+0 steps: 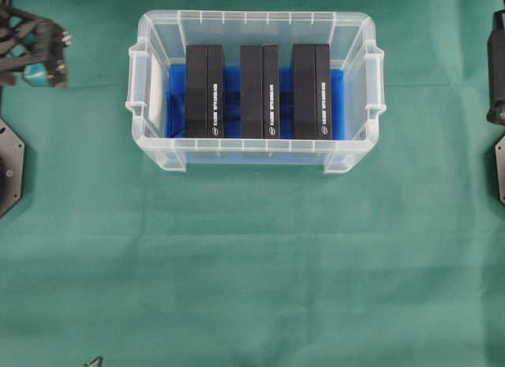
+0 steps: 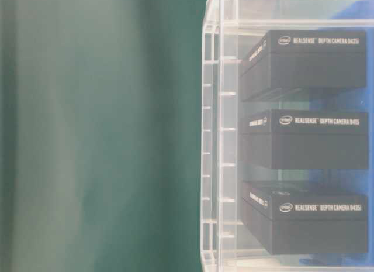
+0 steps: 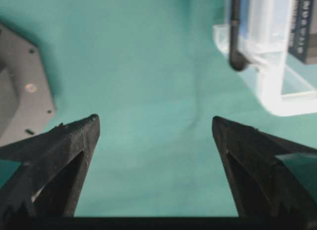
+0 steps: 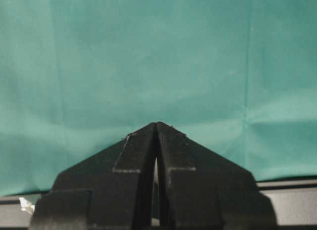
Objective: Take the box out of the case with the left arm.
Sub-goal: 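Move the open left gripper over the middle black box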
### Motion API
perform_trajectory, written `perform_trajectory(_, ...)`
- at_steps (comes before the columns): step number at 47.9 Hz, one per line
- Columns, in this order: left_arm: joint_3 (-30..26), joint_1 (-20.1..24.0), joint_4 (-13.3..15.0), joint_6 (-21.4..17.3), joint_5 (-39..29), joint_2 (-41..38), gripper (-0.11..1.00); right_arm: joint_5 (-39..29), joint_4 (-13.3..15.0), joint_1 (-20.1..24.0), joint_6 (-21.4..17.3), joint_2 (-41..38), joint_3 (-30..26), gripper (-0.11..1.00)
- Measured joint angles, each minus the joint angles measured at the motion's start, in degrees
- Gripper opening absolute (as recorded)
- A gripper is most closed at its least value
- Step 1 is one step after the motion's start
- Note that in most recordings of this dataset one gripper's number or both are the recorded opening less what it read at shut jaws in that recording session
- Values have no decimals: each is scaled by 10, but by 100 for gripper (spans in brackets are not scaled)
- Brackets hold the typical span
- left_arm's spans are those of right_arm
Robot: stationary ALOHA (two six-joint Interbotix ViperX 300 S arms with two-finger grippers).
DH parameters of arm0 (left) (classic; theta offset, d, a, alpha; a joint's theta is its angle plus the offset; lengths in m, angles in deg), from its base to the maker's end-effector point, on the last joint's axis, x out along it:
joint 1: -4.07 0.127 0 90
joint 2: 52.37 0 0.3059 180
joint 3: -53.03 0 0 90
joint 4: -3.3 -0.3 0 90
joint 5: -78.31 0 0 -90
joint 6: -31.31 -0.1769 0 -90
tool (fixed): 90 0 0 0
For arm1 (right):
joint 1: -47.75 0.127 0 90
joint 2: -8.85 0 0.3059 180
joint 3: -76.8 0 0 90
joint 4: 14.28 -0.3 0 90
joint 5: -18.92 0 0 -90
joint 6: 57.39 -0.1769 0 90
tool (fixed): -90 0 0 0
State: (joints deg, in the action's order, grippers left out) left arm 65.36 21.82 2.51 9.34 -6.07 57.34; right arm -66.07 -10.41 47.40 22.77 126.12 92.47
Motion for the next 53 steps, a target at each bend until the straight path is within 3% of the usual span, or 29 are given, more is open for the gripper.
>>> perform_trajectory(31,-199,-44,-1,-2,11,-216,96,-1,0,0,0,0,0,1)
perform_trajectory(53,-386,-73,-2,-3,12,-388,96,-1,12,0,0,0,0,1)
